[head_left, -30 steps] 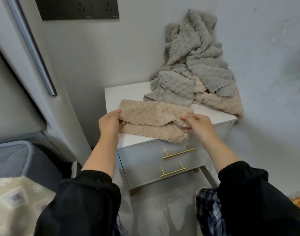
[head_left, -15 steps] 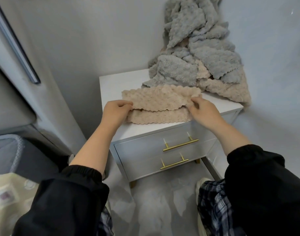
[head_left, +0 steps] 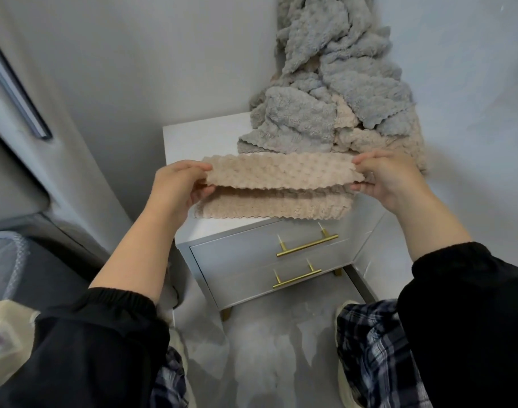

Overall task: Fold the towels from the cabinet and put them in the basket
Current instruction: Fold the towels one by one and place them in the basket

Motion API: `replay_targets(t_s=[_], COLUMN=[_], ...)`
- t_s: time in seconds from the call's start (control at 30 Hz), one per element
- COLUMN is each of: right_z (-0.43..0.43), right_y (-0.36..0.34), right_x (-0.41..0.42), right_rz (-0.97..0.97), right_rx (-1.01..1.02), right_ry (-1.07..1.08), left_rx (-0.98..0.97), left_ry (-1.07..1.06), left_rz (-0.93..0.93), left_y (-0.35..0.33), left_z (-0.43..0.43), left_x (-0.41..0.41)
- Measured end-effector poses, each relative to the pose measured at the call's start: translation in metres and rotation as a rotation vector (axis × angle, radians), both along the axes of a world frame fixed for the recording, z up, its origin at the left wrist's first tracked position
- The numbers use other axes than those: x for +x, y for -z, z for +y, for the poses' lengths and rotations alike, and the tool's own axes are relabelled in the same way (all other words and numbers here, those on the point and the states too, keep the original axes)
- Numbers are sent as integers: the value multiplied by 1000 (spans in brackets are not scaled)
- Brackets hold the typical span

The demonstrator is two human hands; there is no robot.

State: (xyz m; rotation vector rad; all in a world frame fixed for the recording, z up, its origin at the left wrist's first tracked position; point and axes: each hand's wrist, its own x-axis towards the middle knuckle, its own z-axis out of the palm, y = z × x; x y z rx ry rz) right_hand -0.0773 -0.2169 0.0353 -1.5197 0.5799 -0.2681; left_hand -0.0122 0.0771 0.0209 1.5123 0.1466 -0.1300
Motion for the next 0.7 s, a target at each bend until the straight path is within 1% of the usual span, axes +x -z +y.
replay_targets(t_s=[0.03, 0.1, 0.17, 0.2, 0.27, 0.3, 0.33, 0.37, 0.4, 0.43, 0.47, 0.5, 0.57, 0.63, 0.7], right_z=[-2, -4, -3, -2, -3, -3, -3, -1, 2, 5, 8, 12, 19, 24, 28], right_y=[1, 2, 6, 8, 13, 15, 18, 18, 19, 20, 22, 25, 33, 41, 43], right_x=[-2, -5, -6, -7, -5, -5, -4, -4, -5, -6, -5, -3, -1, 4, 12], right_rz=[62, 196, 335, 404, 522, 533, 499, 437, 346, 251, 171, 136, 158, 196, 241], right_rx=[-52, -159, -283, -378, -692, -851, -964, -1027, -1062, -1083, -1104, -1125, -1202, -1318, -1339], right_ry=[-43, -158, -250, -267, -282, -266, -229, -184, -142, -116, -121, -172, -322, -420, -482], left_rx=[66, 263, 489, 614, 952, 1126, 1239, 1275, 1261, 1234, 1210, 1201, 1240, 1329, 1397], left_ry=[23, 67, 105, 119, 103, 63, 26, 19, 64, 156, 270, 372, 509, 537, 504], left_rz=[20, 37, 3, -39, -213, -337, -469, -588, -679, -735, -752, -745, -625, -526, -468], left_y=[1, 3, 6, 7, 11, 15, 20, 24, 28, 31, 35, 38, 43, 47, 46], left_z=[-1, -2, -4, -6, -7, -7, -6, -6, -7, -9, -11, -13, -17, -18, -19], left_x=[0, -1, -2, -3, -5, -5, -5, -3, -1, -1, 0, 1, -1, -2, -3])
